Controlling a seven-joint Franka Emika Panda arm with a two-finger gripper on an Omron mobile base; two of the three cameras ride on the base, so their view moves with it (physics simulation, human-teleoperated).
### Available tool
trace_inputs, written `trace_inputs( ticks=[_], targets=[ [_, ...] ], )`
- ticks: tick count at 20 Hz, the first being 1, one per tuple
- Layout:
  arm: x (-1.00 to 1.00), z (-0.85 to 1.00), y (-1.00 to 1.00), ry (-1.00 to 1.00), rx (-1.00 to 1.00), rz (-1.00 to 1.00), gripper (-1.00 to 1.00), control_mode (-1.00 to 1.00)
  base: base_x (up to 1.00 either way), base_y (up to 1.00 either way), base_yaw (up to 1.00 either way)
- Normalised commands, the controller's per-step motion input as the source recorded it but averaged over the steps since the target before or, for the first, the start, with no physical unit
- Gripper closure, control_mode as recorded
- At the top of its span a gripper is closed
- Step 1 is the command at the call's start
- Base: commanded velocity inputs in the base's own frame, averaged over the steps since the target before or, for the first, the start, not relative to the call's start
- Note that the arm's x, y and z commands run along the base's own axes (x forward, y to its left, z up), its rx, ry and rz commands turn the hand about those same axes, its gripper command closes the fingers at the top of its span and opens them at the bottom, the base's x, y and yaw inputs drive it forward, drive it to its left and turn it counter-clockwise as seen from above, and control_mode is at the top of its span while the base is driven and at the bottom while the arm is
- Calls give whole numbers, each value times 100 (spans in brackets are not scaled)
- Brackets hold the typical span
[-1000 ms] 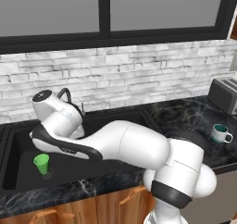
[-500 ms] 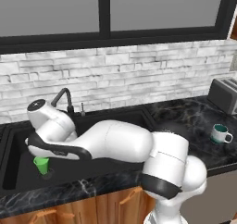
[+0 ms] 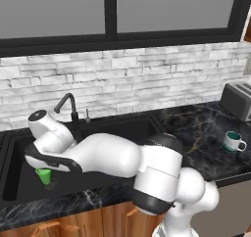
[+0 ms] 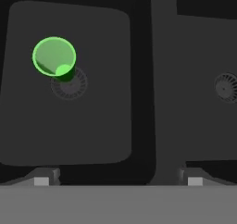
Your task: Move any existing items from the left basin to the right basin for drying. Then move the mug from the counter to the left basin of the sink for washing.
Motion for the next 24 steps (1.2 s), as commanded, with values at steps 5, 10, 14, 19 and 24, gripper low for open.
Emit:
trace_inputs(
  ticks=[5, 10, 14, 19, 24],
  targets=[
    [26, -25, 8, 0, 0, 0, -100, -100, 0, 0, 0],
    [19, -26, 24, 0, 0, 0, -100, -100, 0, 0, 0],
    [2, -19, 24, 0, 0, 0, -100, -100, 0, 0, 0],
    [9, -19, 14, 0, 0, 0, -100, -100, 0, 0, 0],
    [23, -36, 8, -1, 0, 0, -100, -100, 0, 0, 0]
  ],
)
